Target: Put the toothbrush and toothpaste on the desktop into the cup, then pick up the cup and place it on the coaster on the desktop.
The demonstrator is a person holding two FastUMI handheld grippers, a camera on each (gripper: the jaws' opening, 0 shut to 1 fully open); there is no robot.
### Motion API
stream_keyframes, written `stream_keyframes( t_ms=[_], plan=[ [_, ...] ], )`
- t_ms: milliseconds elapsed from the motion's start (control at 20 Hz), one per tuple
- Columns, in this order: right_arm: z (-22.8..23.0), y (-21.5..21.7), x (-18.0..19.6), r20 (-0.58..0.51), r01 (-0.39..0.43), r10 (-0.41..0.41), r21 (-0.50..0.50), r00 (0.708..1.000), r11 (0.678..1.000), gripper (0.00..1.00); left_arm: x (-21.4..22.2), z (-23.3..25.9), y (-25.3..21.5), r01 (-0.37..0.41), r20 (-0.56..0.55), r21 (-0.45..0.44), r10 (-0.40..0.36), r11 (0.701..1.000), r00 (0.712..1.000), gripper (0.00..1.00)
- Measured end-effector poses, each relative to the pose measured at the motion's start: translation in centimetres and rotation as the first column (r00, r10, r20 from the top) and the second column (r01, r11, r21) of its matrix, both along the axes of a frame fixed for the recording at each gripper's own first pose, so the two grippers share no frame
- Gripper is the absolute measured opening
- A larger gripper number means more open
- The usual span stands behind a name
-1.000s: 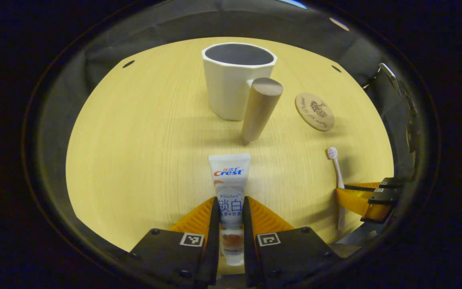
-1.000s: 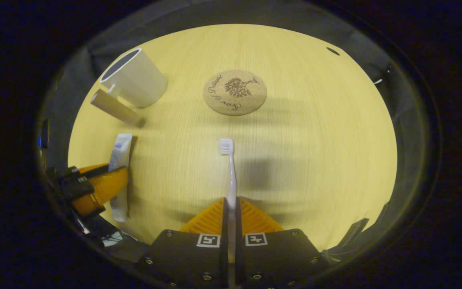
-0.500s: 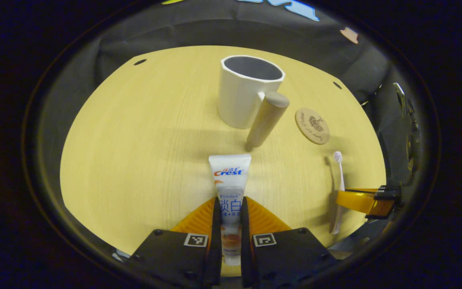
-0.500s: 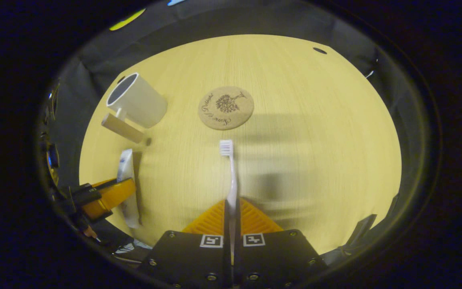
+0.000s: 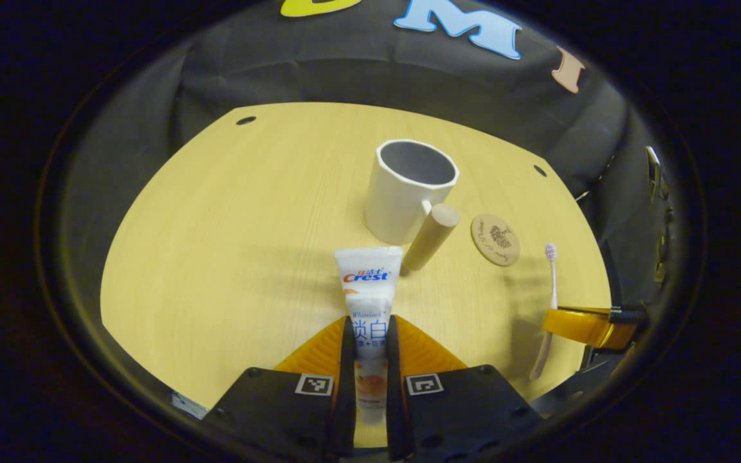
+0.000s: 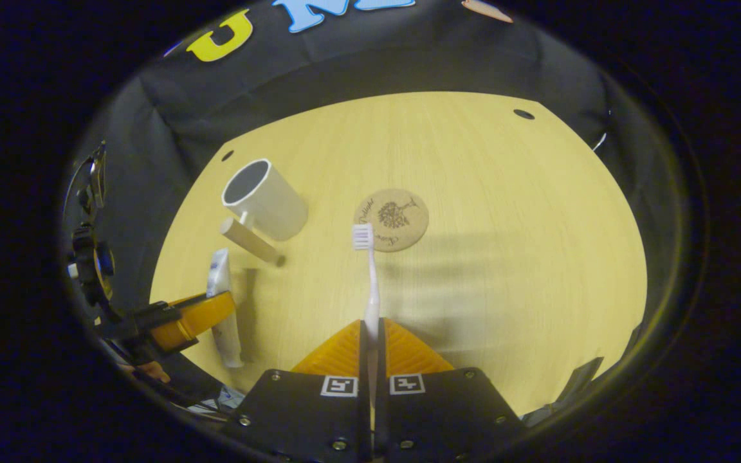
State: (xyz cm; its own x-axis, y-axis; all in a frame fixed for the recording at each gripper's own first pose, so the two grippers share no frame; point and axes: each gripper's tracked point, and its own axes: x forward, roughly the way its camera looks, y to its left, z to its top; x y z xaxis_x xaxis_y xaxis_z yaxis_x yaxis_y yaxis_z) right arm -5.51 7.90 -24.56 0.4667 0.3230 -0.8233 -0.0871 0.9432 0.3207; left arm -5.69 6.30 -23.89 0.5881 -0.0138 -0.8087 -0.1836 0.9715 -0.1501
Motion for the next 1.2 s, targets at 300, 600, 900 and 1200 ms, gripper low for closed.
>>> stream_keyframes(
  t_ms=[300, 600, 900, 1200],
  plan=[
    [3.7, 0.6, 1.9, 0.168, -0.015, 0.002, 0.072, 0.986, 0.997, 0.04, 2.5, 4.6, 2.3, -0.034, 0.187, 0.054, 0.023, 0.998, 0.982, 0.27],
    [7.2, 1.3, 3.6, 0.327, -0.041, 0.006, 0.100, 0.945, 0.994, 0.04, 6.2, 10.4, 4.6, -0.067, 0.385, 0.097, 0.025, 0.993, 0.923, 0.27],
    [10.1, 2.3, 4.8, 0.432, -0.073, 0.015, 0.120, 0.902, 0.990, 0.04, 10.3, 15.9, 4.5, -0.070, 0.568, 0.099, 0.001, 0.993, 0.823, 0.27],
    [10.5, 1.7, 5.3, 0.443, -0.050, -0.008, 0.119, 0.896, 0.992, 0.04, 13.9, 19.2, 3.4, -0.060, 0.691, 0.080, -0.012, 0.995, 0.723, 0.26]
  ],
)
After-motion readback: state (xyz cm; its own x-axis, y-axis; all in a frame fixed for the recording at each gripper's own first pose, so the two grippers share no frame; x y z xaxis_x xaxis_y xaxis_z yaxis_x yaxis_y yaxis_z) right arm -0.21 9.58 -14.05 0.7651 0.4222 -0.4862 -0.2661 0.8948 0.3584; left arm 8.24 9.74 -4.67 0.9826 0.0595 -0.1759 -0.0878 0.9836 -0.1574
